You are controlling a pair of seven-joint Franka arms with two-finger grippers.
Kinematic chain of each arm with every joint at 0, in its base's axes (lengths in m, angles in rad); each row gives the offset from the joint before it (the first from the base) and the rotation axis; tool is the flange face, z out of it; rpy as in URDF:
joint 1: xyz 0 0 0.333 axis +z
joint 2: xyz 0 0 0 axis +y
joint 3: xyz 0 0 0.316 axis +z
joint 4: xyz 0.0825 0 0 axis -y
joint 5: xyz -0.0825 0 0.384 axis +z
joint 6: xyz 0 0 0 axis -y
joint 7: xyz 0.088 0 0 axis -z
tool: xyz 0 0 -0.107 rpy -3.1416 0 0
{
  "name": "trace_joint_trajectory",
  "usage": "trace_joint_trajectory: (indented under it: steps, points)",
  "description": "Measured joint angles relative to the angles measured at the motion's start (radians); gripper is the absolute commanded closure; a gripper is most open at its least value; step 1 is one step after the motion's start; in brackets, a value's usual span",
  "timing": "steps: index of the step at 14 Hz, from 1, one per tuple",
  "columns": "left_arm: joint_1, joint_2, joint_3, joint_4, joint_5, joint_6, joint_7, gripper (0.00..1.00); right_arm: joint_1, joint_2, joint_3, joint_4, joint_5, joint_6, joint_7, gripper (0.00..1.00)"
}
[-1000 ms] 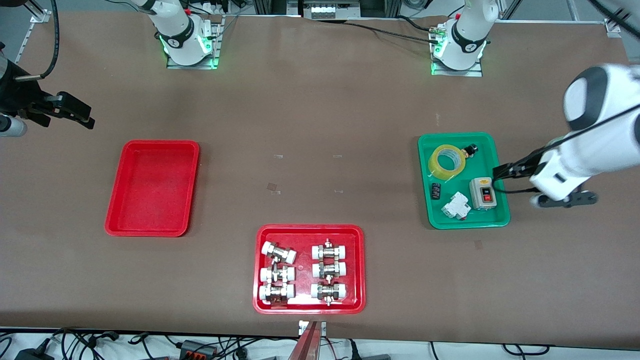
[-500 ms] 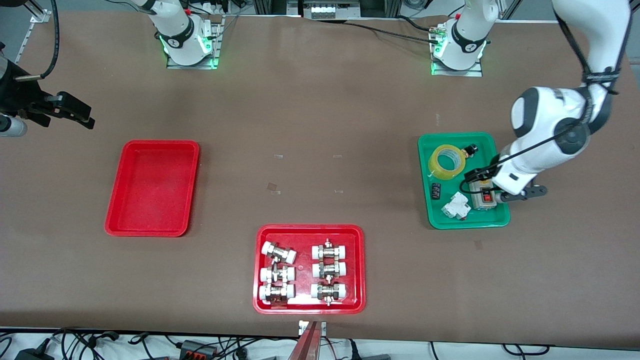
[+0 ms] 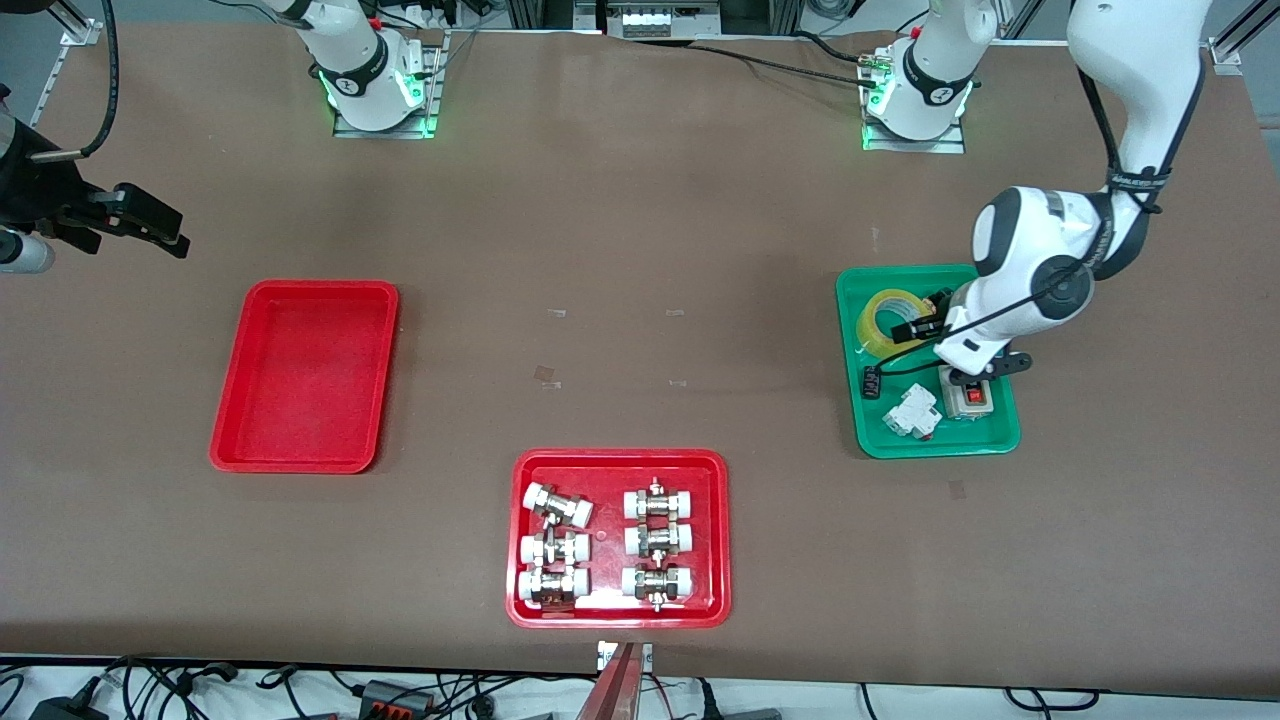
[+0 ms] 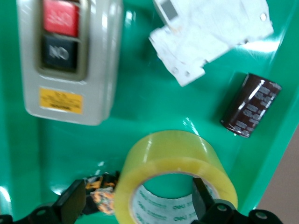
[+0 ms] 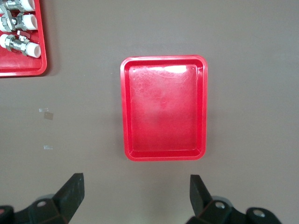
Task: Left arm passes tape to right arm into tray
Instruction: 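Lower the left gripper and grasp the tape roll's rim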
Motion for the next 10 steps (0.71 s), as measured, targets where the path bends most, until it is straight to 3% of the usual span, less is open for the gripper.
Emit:
trace_joint_trajectory:
  steps: [8,9,10]
  points:
    - [0.017,-0.001,-0.008,-0.023,0.000,-0.051,-0.019,0.00,0.000,-0.001,0.000,0.000,0.000,0.000,0.000,0.00]
    - [0.021,-0.001,-0.008,-0.028,0.000,-0.051,-0.019,0.17,0.000,-0.001,0.000,0.000,0.000,0.000,0.000,0.00]
    - [0.023,-0.001,-0.008,-0.032,0.000,-0.051,-0.019,0.42,0.000,-0.001,0.000,0.000,0.000,0.000,0.000,0.00]
